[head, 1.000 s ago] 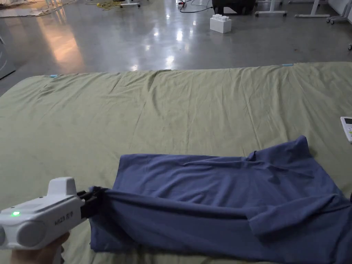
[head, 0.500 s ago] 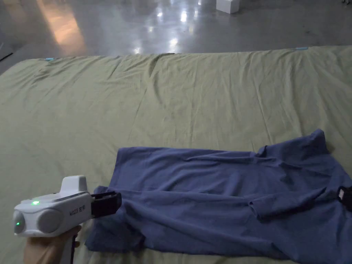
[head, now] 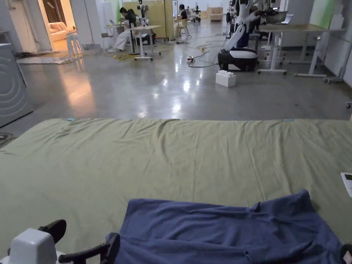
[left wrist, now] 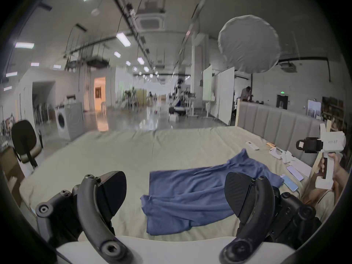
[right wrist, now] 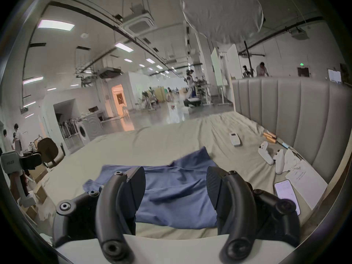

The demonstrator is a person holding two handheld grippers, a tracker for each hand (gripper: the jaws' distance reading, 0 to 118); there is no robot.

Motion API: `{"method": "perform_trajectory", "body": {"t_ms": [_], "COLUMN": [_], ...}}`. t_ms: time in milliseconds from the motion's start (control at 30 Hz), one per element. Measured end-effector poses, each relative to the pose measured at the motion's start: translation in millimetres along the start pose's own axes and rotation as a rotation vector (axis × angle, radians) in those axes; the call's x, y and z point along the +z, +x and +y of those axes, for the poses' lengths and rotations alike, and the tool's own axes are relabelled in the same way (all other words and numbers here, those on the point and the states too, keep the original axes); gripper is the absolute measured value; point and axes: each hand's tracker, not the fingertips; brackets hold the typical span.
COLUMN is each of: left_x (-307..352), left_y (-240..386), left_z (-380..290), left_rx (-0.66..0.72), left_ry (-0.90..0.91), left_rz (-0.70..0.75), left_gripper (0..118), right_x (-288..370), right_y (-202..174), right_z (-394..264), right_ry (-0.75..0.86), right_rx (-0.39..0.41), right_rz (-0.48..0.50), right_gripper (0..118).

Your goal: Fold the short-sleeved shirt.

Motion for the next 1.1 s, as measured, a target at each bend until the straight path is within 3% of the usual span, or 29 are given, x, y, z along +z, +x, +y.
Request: {"method": "perform_trajectory", "body": {"t_ms": [100,167,233,333,367,400,433,500,567,700,1000,1033,1100], "left_x": [30,42,57,73,78,82,85,85,83,73,-7,-24,-56], "left_y": [24,32,38,42,44,44,44,41,42,35,-38,-44,-55], "left_z": [3,3,1,-3,-5,-6,-5,-1,0,-2,-28,-38,-62], "left_rx": [-0.005,0.011,0.043,0.080,0.078,0.076,0.078,0.083,0.059,0.048,0.323,0.345,0.400], "left_ry": [0.052,0.050,0.060,0.055,0.061,0.083,0.087,0.052,0.060,0.022,-0.144,-0.193,-0.289], "left_rz": [0.091,0.113,0.070,0.018,0.013,0.027,0.034,0.022,0.027,0.033,0.016,0.007,-0.032], "left_gripper": [104,95,68,17,1,0,0,0,0,0,1,3,22], "right_x": [23,36,45,54,58,58,57,61,59,59,56,55,53], "right_y": [-20,-32,-42,-45,-47,-47,-46,-47,-45,-43,-33,-33,-30], "right_z": [-7,-14,-21,-30,-30,-30,-34,-31,-29,-26,-39,-41,-47], "right_ry": [-0.017,-0.033,-0.023,-0.003,0.028,0.011,-0.052,0.011,-0.017,-0.011,-0.064,-0.078,-0.100], "right_rx": [0.042,0.074,0.113,0.134,0.140,0.131,0.072,0.096,0.040,0.005,-0.012,-0.024,-0.042], "right_rz": [0.049,0.078,0.068,0.080,0.100,0.099,0.079,0.070,0.077,0.079,0.073,0.066,0.056], "right_gripper": [61,46,34,26,16,7,1,0,0,0,0,0,0]}}
